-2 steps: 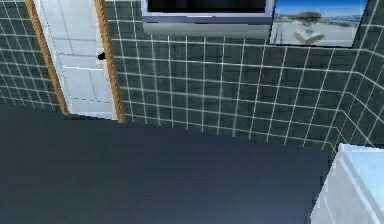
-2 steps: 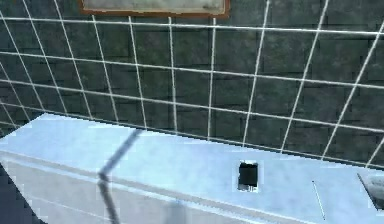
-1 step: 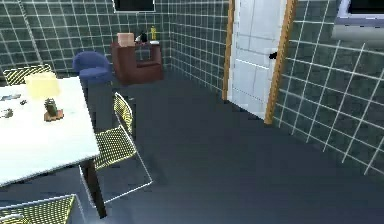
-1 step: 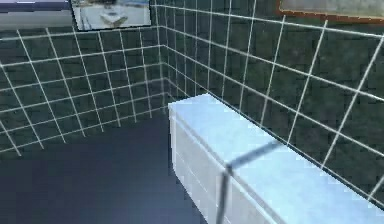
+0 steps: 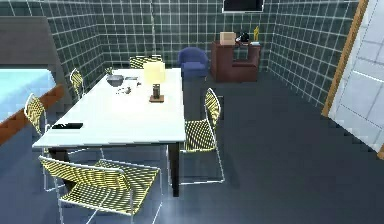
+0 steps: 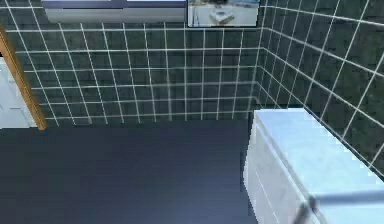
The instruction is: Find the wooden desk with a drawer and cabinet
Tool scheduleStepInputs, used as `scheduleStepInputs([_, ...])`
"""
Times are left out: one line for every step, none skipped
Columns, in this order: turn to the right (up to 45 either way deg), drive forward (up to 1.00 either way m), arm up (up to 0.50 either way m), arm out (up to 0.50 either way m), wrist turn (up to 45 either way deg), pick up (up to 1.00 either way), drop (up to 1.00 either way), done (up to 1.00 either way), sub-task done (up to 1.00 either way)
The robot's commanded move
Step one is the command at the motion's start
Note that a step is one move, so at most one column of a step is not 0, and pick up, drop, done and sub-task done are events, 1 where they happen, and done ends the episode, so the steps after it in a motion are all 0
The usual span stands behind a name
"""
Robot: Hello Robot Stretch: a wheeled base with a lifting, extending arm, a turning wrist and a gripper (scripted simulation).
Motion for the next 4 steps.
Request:
scheduleStepInputs([0.0, 0.35, 0.00, 0.00, 0.0, 0.00, 0.00, 0.00, 0.00])
scheduleStepInputs([45.0, 0.00, 0.00, 0.00, 0.0, 0.00, 0.00, 0.00, 0.00])
scheduleStepInputs([0.0, 1.00, 0.00, 0.00, 0.0, 0.00, 0.00, 0.00, 0.00])
scheduleStepInputs([6.0, 0.00, 0.00, 0.00, 0.0, 0.00, 0.00, 0.00, 0.00])
